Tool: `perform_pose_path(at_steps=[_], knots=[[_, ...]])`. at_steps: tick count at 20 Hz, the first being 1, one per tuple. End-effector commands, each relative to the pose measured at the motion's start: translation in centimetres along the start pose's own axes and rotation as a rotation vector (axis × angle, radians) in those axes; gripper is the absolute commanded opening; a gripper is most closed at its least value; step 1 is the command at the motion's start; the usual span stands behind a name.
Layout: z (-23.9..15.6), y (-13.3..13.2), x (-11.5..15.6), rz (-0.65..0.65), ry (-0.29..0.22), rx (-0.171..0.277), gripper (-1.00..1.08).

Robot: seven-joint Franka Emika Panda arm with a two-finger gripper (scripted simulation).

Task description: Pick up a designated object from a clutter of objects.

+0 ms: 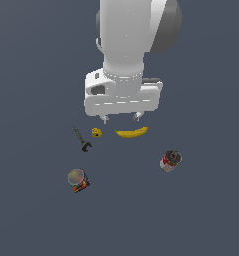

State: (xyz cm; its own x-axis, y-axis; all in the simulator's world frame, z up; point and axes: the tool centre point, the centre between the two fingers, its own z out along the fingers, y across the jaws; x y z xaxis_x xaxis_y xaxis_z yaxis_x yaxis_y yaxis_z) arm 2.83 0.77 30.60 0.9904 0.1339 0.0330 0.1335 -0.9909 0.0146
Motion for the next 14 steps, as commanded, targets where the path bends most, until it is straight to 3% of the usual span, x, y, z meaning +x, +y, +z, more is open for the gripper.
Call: perform_pose_path(at_steps=[1,14], knots=[[0.8,0.8,0.7,-0.020,-0.002,0.002,1.00],[8.2,8.3,5.2,-0.197,-0.013,0.015,1.00]])
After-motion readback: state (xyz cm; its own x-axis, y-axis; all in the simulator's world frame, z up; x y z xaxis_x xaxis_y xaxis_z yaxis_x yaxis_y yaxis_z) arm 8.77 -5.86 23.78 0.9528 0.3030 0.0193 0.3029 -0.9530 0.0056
